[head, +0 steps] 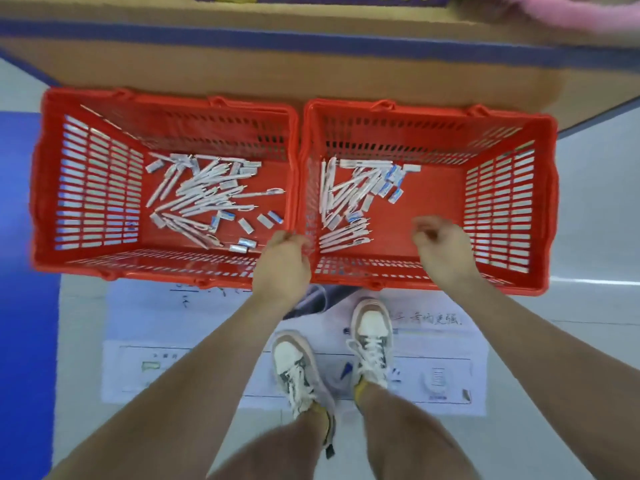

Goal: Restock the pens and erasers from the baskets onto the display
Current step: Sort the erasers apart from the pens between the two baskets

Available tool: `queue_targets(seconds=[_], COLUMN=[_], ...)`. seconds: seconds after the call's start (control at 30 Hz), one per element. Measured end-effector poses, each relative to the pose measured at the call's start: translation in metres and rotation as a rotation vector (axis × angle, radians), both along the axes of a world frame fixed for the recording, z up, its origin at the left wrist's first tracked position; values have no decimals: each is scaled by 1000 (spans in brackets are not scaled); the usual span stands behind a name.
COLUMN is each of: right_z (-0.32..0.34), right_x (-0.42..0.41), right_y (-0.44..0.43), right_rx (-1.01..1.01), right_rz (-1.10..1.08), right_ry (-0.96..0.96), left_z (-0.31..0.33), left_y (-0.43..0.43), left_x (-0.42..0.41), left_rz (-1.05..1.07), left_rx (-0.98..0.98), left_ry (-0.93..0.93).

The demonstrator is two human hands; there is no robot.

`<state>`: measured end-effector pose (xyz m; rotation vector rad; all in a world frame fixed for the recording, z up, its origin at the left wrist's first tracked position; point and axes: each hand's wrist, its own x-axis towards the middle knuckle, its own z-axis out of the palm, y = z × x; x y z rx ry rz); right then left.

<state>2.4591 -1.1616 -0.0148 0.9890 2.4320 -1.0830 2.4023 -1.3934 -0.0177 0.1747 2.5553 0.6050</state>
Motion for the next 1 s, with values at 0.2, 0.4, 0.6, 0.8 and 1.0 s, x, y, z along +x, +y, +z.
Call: queue_targets(seconds=[0.2,0.4,0.6,0.8,1.0], right_z=[-36,-115,-199,-255,-253], right_x=[-30,-86,-102,-88,-62], right_y=[-42,-30,20,57,94], right_rx=[-74,-34,151,348,302], right_rz=[156,250,417,763,679], right_ry=[23,17,5,-99,-238], left_z=[-17,-42,-92,-190,-233], left_y=[-20,11,107,140,133], left_x=[-46,-96,-100,-93,-87], left_rz=[6,-429,-736,-587,-64], left_rx=[109,240,-184,-341,-333], left_ry=[119,218,135,-24,-126])
